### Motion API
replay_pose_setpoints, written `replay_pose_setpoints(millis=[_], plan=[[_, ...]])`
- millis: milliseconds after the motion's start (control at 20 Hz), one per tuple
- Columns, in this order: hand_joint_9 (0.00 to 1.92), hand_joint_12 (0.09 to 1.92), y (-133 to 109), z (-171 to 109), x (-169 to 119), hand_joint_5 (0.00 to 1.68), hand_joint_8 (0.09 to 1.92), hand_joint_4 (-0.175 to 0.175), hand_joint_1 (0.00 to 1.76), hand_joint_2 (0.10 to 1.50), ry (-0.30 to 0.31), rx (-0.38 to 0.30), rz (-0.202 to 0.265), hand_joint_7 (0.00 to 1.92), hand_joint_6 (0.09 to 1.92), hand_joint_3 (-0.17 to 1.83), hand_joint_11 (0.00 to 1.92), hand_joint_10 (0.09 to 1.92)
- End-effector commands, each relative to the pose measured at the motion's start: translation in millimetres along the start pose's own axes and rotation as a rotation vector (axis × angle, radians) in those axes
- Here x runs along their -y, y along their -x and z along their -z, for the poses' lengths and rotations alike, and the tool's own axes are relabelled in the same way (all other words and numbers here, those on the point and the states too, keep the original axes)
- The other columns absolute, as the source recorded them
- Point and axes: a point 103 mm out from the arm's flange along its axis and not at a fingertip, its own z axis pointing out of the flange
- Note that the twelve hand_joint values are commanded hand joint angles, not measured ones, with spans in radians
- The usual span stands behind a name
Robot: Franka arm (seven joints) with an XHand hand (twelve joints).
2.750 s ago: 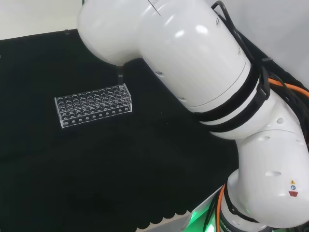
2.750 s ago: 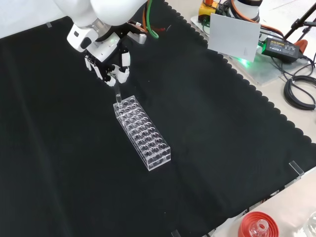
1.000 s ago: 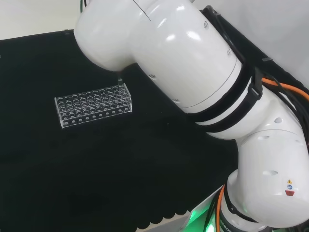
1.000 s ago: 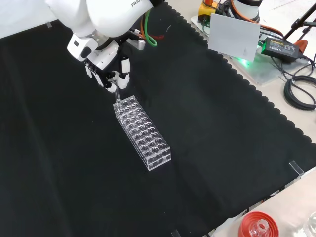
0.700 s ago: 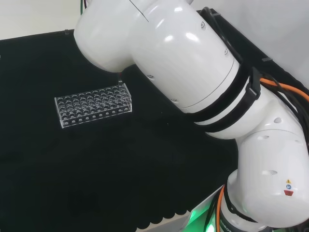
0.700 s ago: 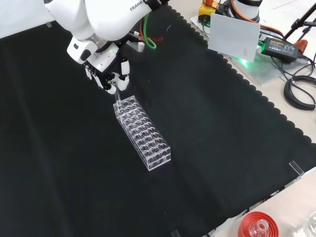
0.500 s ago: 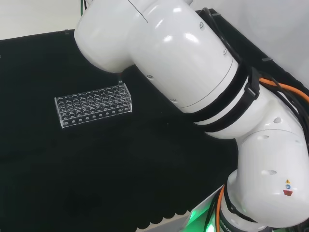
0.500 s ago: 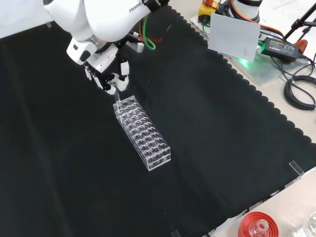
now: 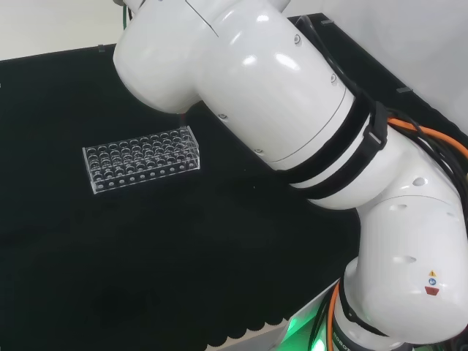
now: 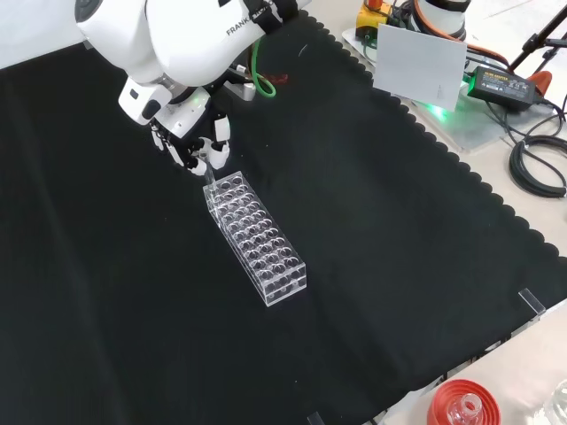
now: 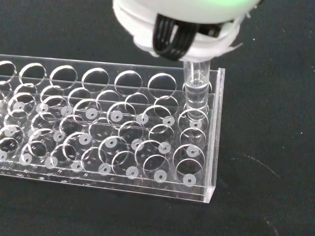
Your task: Put the test tube back in the rack.
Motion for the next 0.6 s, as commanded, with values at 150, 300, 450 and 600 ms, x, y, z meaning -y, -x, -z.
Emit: replay_pose_setpoints(millis=[150, 300, 450, 600], plan=[[1.4, 1.17, -0.4, -10.3, -3.5, 1.38, 0.31, -0.175, 1.43, 0.67, -0.011, -0.002, -0.001, 1.86, 0.38, 0.52, 0.98, 0.42], [1.4, 1.17, -2.1, -15.4, -5.1, 1.38, 0.31, -0.175, 1.43, 0.67, -0.018, -0.002, 0.003, 1.86, 0.39, 0.52, 0.98, 0.42], [1.4, 1.17, -3.6, -18.8, -5.8, 1.38, 0.31, -0.175, 1.43, 0.67, -0.023, -0.004, 0.005, 1.86, 0.39, 0.52, 0.98, 0.42], [1.4, 1.17, -3.4, -19.7, -5.8, 1.38, 0.31, -0.175, 1.43, 0.67, -0.023, -0.003, 0.007, 1.86, 0.39, 0.52, 0.98, 0.42]])
